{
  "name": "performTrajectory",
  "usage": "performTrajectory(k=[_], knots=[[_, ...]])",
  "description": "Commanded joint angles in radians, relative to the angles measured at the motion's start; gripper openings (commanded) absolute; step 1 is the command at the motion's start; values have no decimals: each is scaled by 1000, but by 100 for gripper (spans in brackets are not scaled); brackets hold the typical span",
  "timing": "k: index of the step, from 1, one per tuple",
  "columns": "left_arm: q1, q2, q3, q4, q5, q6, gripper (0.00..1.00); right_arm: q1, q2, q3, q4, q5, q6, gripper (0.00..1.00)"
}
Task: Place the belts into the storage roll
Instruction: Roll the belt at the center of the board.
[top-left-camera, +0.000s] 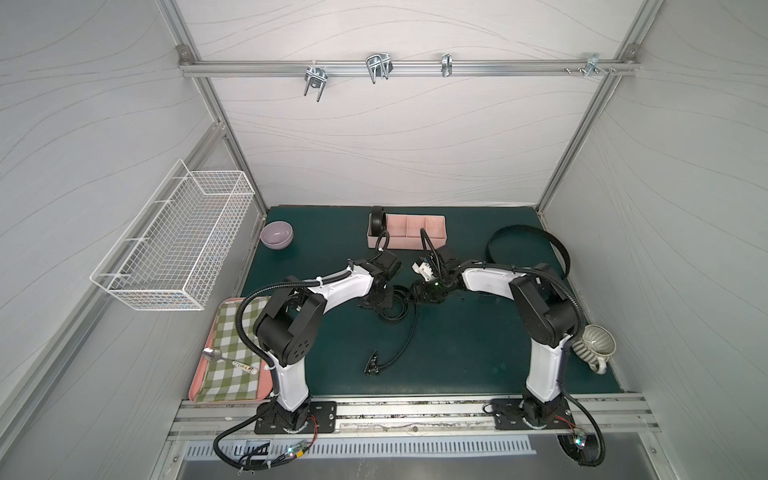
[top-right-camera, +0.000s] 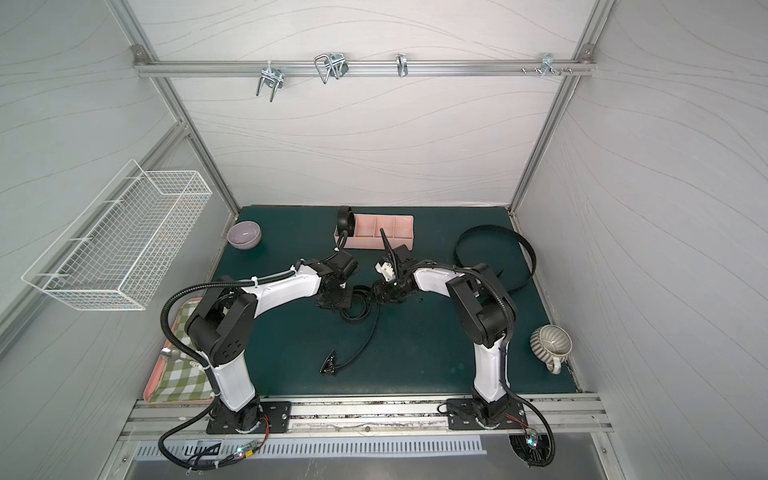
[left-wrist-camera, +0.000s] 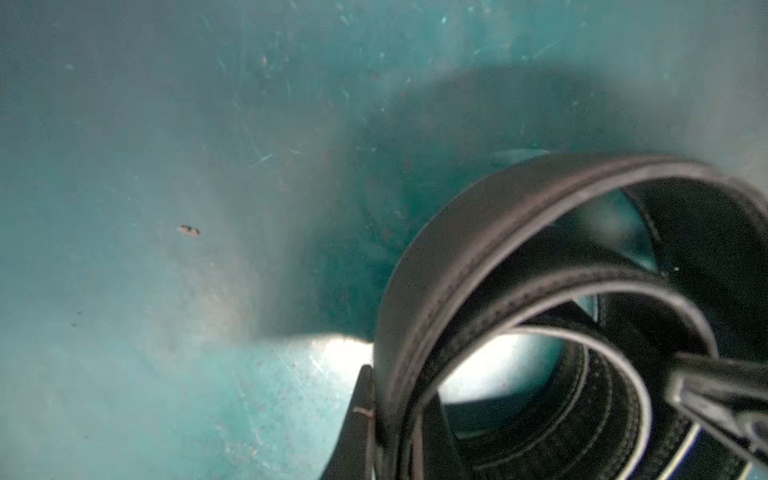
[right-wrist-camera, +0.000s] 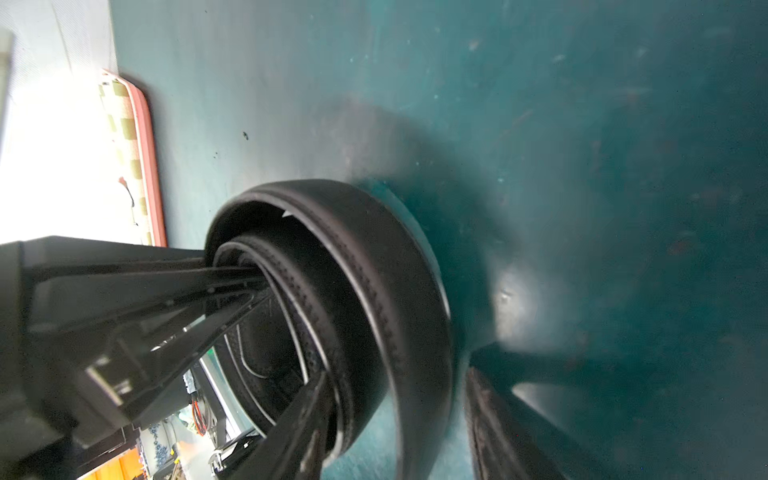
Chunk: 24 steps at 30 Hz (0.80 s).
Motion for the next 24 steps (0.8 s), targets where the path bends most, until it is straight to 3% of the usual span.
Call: performTrajectory(k=[1, 7, 14, 18, 21, 24], knots=[[12, 10, -42, -10, -9, 16, 0, -30, -31, -36, 26, -3, 9, 55], [15, 12, -41, -16, -6, 32, 0, -40, -28, -34, 21, -12, -2, 57], [16, 26, -13, -44, -21, 53, 0, -8, 11, 48, -127, 151, -57, 49], [16, 36, -4, -62, -36, 72, 0, 64, 31, 110, -213, 297, -138, 40], [15, 42, -1, -74, -55, 80, 0, 120, 52, 161, -283, 417, -184, 25], [16, 41, -8, -76, -74, 85, 0, 120, 47, 149, -289, 452, -151, 12]])
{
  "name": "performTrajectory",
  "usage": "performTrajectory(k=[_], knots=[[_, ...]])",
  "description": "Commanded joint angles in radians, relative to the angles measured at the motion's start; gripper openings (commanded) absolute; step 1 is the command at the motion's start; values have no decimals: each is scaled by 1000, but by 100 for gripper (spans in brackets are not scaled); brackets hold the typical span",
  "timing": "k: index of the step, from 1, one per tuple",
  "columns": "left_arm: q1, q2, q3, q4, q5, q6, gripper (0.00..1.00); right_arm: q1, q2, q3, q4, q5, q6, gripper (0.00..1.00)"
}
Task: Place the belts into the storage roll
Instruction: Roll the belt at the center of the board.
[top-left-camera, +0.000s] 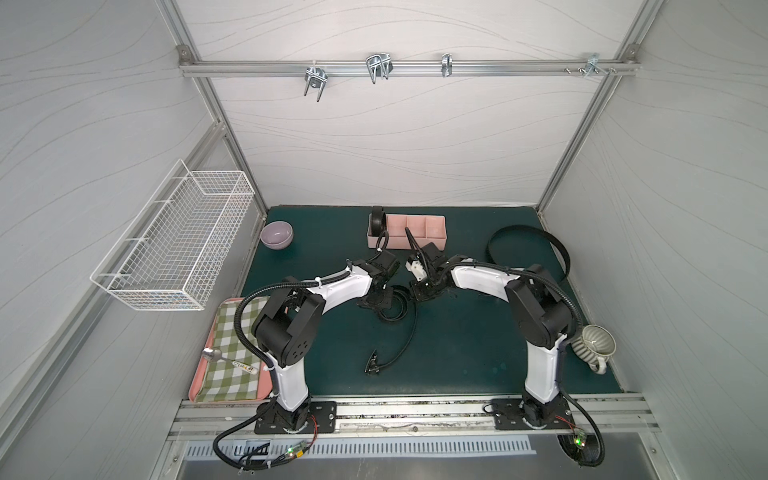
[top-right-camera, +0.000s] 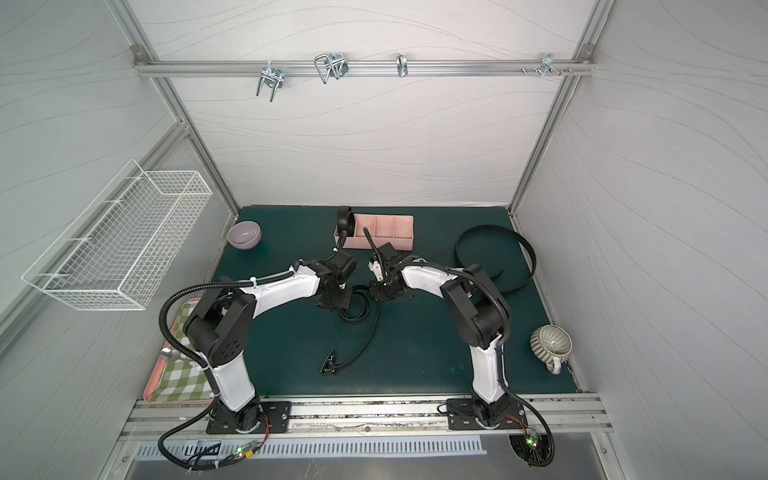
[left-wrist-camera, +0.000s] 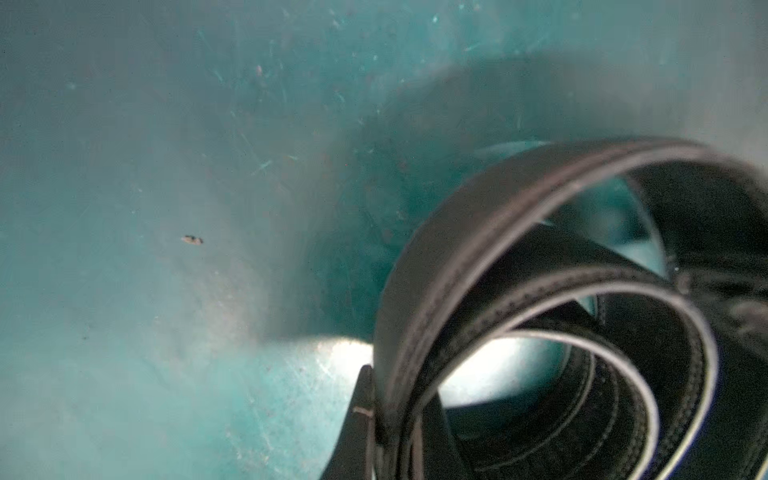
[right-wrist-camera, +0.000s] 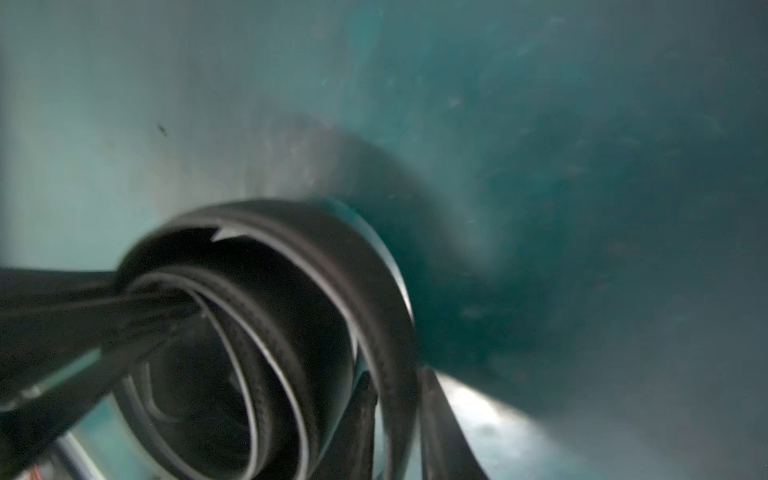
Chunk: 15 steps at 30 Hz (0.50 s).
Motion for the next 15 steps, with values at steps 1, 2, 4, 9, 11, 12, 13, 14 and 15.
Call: performTrajectory(k=[1, 2, 4, 9, 11, 12, 13, 14, 15], knots=[[5, 43, -7, -73, -61, 25, 0, -4, 8, -10, -92, 126, -9, 10], [4, 44, -8, -76, -67, 26, 0, -12, -2, -24, -89, 137, 9, 9], [5, 44, -10, -77, -78, 29, 0, -40, -22, -51, -79, 136, 44, 7], [5, 44, -14, -80, -105, 36, 1, -115, -60, -99, -77, 106, 94, 5], [4, 44, -12, -82, -111, 36, 3, -139, -70, -110, -76, 94, 96, 5], [5, 45, -14, -80, -111, 37, 3, -149, -75, -116, -75, 89, 94, 4], [5, 46, -14, -80, -111, 36, 3, -153, -77, -119, -73, 85, 94, 4], [5, 47, -14, -81, -113, 36, 4, -159, -78, -120, -77, 83, 93, 4], [5, 48, -13, -81, -113, 36, 4, -162, -78, -121, -79, 83, 90, 5]])
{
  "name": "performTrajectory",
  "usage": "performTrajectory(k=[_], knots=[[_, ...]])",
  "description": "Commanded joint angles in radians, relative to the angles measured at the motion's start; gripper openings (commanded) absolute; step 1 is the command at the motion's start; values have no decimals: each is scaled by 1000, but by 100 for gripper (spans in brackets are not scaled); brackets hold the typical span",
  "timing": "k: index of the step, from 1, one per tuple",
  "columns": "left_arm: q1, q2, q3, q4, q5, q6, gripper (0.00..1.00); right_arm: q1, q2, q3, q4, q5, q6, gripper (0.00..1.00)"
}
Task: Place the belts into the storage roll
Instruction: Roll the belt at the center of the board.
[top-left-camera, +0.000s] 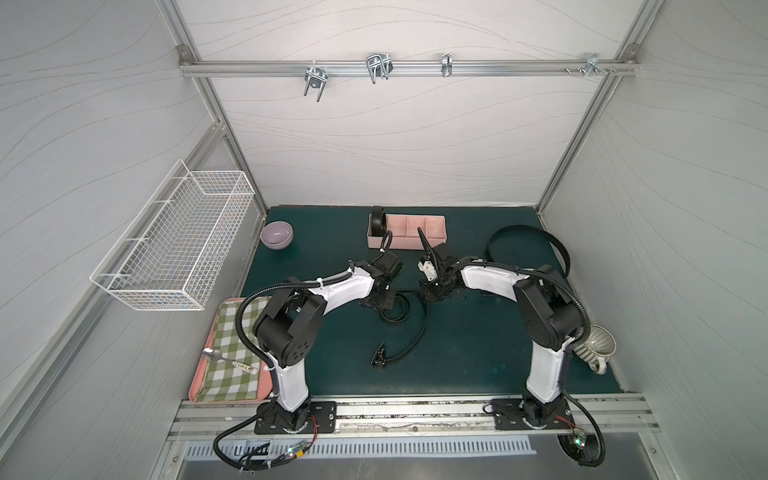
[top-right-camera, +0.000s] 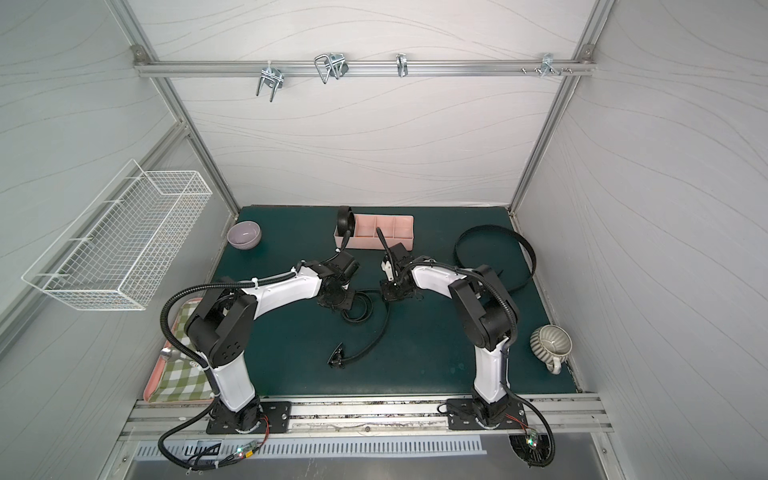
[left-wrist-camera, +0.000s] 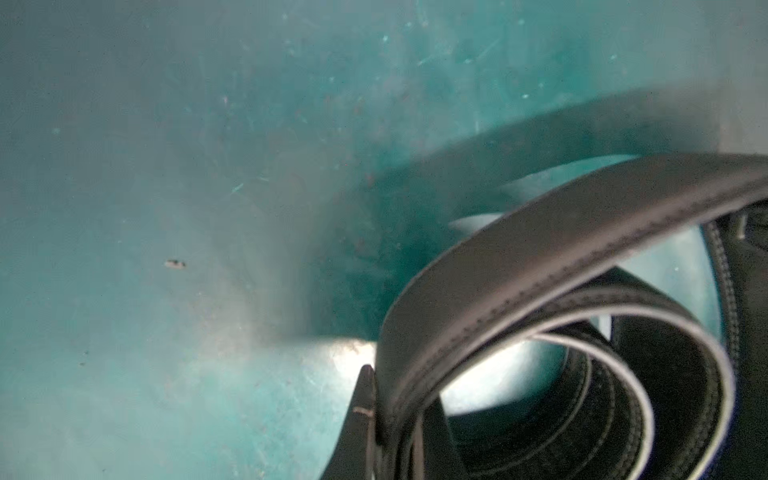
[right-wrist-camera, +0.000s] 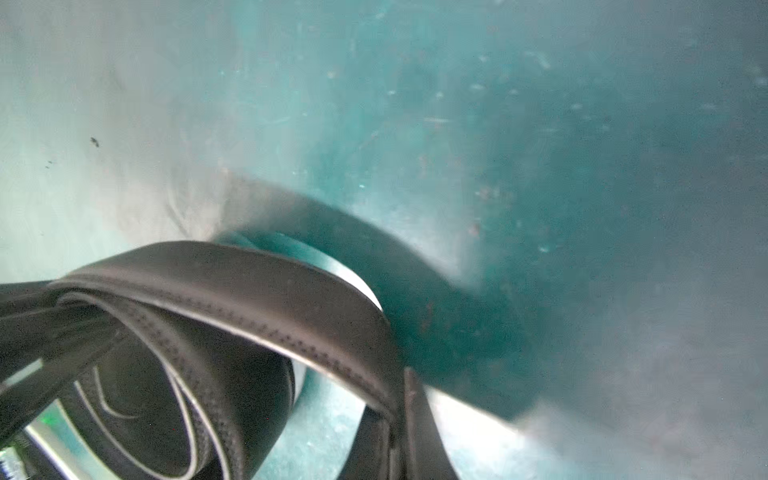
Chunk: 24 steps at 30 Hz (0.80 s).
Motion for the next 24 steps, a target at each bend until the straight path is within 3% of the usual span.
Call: performTrajectory(k=[1, 24], knots=[[23, 46, -15, -96, -103, -15, 4, -63, -27, -31, -98, 102, 29, 4], [23, 64, -22, -90, -87, -13, 12, -157, -53, -63, -110, 116, 19, 4]])
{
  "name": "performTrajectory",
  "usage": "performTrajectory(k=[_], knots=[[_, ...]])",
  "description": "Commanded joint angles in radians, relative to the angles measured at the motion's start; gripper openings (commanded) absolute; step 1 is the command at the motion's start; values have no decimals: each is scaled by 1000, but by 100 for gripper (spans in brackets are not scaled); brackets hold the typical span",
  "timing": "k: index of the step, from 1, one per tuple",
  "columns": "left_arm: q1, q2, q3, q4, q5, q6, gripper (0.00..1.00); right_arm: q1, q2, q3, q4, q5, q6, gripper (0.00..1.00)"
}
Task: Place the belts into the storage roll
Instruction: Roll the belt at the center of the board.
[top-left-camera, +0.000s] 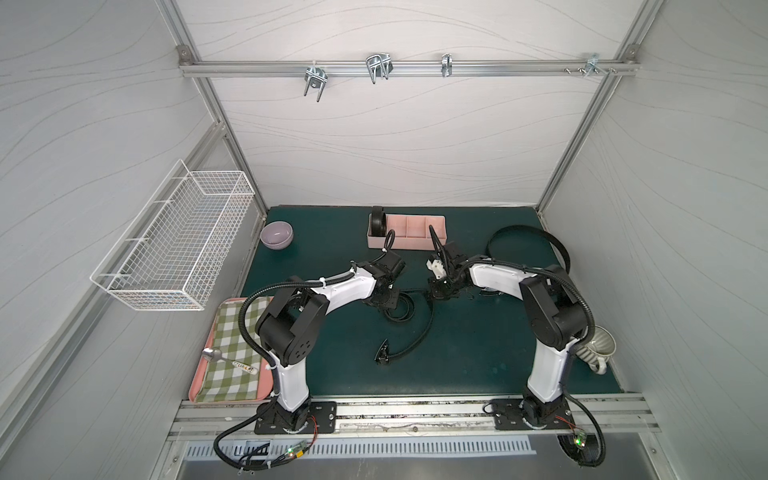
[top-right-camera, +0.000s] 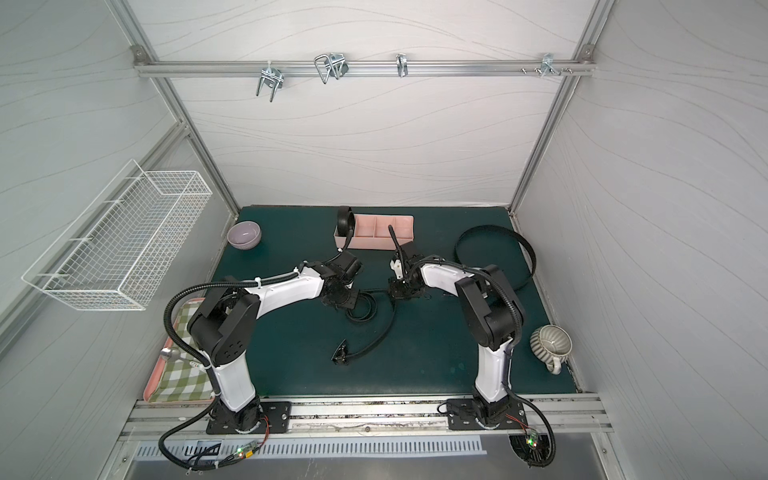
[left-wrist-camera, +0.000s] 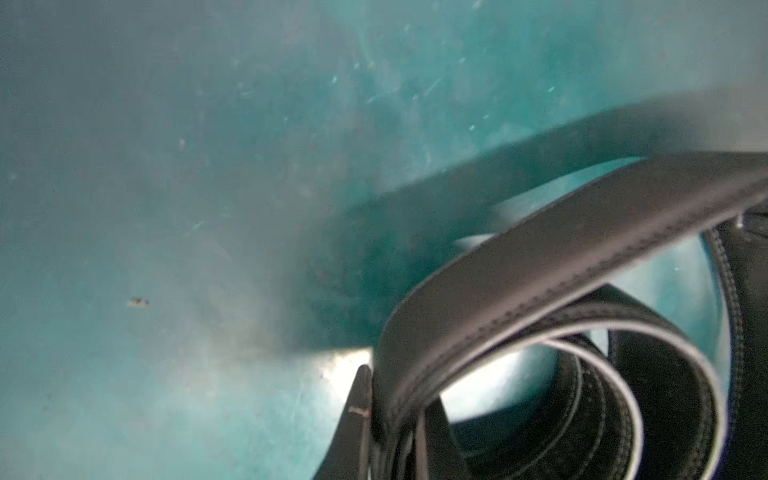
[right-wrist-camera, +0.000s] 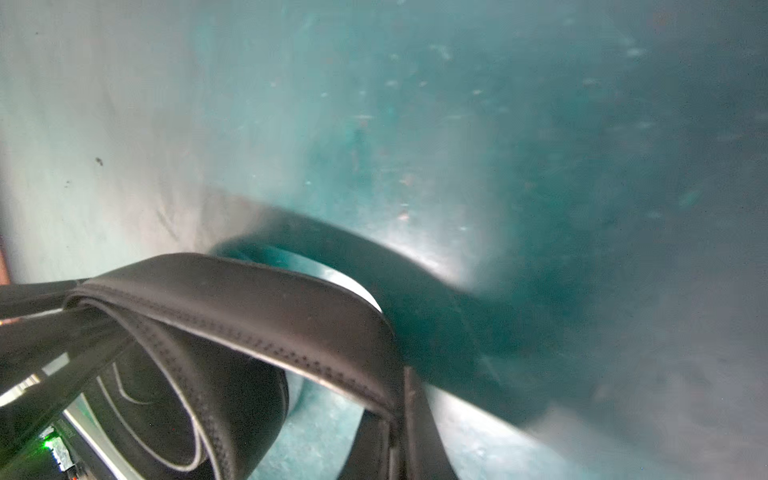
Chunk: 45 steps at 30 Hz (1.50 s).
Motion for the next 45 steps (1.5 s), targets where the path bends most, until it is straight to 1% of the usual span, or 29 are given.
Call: performTrajectory(k=[1, 9, 14, 15, 17, 21, 24, 29, 34, 37, 40, 41, 43, 45], knots=[[34, 45, -30, -153, -111, -28, 12, -86, -30, -26, -110, 164, 12, 4], [34, 46, -35, -147, -106, -27, 17, -107, -33, -30, -109, 160, 7, 5], [34, 48, -36, -145, -104, -28, 17, -110, -32, -30, -109, 161, 5, 5], [34, 48, -37, -144, -105, -28, 16, -110, -32, -30, -108, 162, 2, 5], [33, 49, -36, -142, -101, -28, 10, -110, -32, -32, -111, 163, 0, 5], [33, 59, -31, -140, -105, -36, 1, -93, -45, -54, -115, 154, 5, 5], [34, 85, -4, -144, -107, -43, 0, -42, -75, -110, -109, 164, 24, 6], [33, 136, 62, -160, -121, -63, 0, 31, -129, -231, -54, 83, 123, 7], [32, 208, 151, -182, -131, -75, 0, 166, -175, -275, -5, 25, 252, 9], [33, 236, 192, -184, -128, -91, 0, 238, -198, -298, 83, -23, 366, 11], [32, 250, 213, -180, -113, -101, 0, 281, -206, -318, 191, -80, 464, 17], [33, 250, 212, -176, -104, -103, 0, 288, -208, -333, 258, -119, 492, 20], [31, 253, 209, -167, -98, -107, 0, 297, -228, -358, 340, -161, 518, 27], [30, 251, 199, -153, -84, -112, 0, 282, -259, -394, 406, -219, 526, 35]])
